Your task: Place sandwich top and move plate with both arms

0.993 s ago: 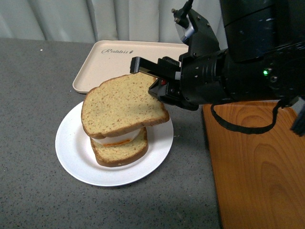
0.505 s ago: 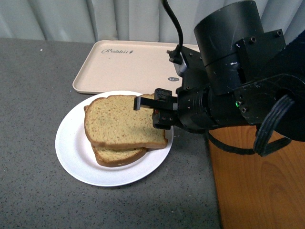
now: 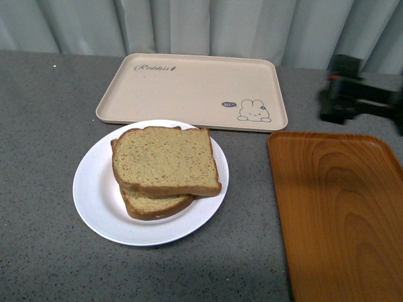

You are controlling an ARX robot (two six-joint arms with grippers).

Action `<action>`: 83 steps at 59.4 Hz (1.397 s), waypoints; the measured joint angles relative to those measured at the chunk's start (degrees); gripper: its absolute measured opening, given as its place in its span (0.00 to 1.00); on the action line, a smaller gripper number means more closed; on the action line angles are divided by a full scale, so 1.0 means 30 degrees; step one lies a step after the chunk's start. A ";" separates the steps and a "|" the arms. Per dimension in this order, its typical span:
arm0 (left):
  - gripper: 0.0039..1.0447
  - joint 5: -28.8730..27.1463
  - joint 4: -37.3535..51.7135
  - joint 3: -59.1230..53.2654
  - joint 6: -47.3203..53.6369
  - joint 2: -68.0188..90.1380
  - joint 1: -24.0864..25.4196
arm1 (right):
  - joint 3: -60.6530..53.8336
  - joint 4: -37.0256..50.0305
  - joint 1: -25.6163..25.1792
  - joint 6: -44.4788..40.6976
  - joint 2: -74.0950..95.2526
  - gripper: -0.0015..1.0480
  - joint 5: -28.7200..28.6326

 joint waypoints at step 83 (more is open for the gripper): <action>0.94 0.0000 -0.0015 0.0000 0.0000 -0.0007 0.0000 | -0.9333 -0.0313 -0.3082 -0.3985 -1.9868 0.01 -0.2455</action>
